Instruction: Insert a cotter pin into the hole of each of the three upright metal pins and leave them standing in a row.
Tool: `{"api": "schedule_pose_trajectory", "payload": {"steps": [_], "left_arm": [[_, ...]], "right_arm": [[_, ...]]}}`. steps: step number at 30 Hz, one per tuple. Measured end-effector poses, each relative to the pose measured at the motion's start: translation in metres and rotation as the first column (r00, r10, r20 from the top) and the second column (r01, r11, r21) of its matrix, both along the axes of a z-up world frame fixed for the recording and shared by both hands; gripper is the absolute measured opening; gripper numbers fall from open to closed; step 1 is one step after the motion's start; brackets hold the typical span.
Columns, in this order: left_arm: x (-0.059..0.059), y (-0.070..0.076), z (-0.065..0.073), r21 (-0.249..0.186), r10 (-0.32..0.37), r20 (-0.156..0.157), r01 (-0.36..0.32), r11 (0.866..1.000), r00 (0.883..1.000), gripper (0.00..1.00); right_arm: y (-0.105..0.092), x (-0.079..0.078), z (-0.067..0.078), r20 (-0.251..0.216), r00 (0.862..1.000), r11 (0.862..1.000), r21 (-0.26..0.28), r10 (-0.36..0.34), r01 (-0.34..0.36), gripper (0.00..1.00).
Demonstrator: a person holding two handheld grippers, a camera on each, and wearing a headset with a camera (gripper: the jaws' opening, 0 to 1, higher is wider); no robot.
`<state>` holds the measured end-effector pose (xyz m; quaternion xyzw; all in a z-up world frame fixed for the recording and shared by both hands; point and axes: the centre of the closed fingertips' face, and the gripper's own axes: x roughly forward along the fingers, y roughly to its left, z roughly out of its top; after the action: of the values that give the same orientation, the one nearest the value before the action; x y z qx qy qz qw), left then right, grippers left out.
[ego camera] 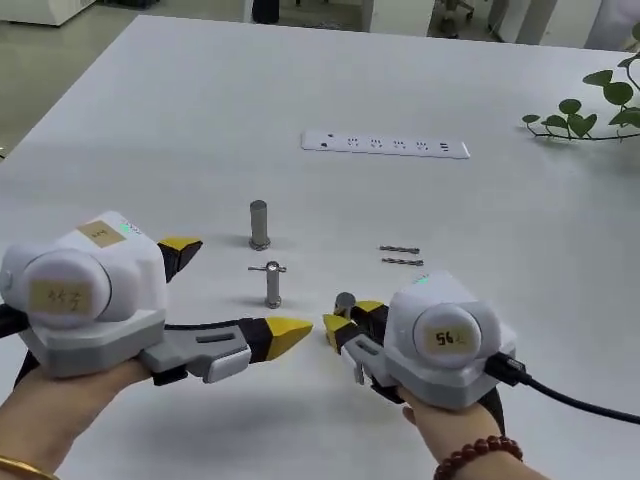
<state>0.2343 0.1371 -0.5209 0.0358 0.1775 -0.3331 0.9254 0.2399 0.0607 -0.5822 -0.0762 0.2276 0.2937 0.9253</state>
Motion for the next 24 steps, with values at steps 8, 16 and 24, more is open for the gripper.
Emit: {"api": "schedule_pose_trajectory", "payload": {"steps": [8,16,24], "left_arm": [[-0.0003,0.0002,0.0004,0.004,-0.004,0.001,0.004,1.0,1.0,0.89],[0.0006,0.0004,-0.0002,0.005,-0.006,-0.001,0.006,1.0,1.0,0.89],[0.0004,0.0006,-0.0007,0.002,-0.003,-0.007,0.003,1.0,1.0,0.88]], "right_arm": [[-0.0003,0.001,0.0003,0.012,0.997,0.997,-0.014,-0.077,0.078,0.08],[-0.0015,0.0032,0.0005,0.001,0.99,0.99,-0.006,-0.141,0.141,0.08],[-0.0021,0.0041,-0.0002,-0.005,0.983,0.983,-0.006,-0.185,0.185,0.08]]}}
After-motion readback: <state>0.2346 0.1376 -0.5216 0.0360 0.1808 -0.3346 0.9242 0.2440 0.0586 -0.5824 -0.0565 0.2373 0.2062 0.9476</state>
